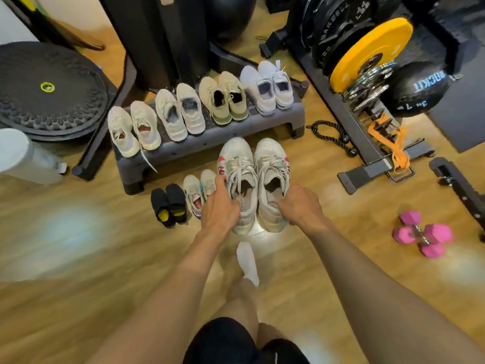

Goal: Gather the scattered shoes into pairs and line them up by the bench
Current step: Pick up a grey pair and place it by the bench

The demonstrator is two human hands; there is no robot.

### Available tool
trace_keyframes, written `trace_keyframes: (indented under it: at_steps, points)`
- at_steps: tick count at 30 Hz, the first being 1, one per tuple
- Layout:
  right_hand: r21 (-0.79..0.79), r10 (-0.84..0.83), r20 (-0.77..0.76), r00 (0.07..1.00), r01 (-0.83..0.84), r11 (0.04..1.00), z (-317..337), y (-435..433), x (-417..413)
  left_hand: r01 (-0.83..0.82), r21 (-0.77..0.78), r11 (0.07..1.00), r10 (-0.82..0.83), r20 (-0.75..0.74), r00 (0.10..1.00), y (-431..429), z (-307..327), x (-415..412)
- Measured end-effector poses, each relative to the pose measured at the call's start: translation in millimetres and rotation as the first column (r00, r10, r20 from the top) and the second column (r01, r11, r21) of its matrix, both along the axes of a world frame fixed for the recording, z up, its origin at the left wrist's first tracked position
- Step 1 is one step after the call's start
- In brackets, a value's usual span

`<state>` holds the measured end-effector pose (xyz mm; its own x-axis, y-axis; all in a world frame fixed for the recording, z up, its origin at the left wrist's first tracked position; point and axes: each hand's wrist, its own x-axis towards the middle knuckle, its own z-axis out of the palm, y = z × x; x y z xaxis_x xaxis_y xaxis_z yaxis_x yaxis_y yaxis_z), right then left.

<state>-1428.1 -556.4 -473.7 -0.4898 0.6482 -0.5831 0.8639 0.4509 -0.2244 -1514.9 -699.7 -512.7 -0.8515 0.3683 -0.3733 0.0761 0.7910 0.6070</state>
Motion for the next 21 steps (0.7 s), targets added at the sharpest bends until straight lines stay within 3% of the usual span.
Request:
trace_keyframes:
  at_steps: [7, 11, 15, 21]
  points:
    - [-0.053, 0.100, 0.053, 0.994, -0.097, 0.994, -100.9, 73.1, -35.3, -0.034, -0.158, 0.987, 0.035, 0.008, 0.999, 69.5, -87.5, -26.9]
    - [-0.037, 0.134, 0.077, 0.988, -0.132, 0.991, -176.8, 116.0, -48.5, -0.141, -0.126, 0.982, 0.153, 0.088, 0.984, 107.2, -151.6, -37.3]
    - [-0.052, 0.181, 0.078, 0.980, -0.177, 0.983, -265.7, 151.9, -71.2, -0.273, -0.139, 0.952, 0.292, 0.146, 0.945, 136.9, -243.7, -48.6]
    - [-0.063, 0.307, 0.057, 0.950, -0.304, 0.951, -411.0, 182.4, -112.6, -0.387, -0.169, 0.907, 0.407, 0.106, 0.907, 167.1, -394.3, -68.5]
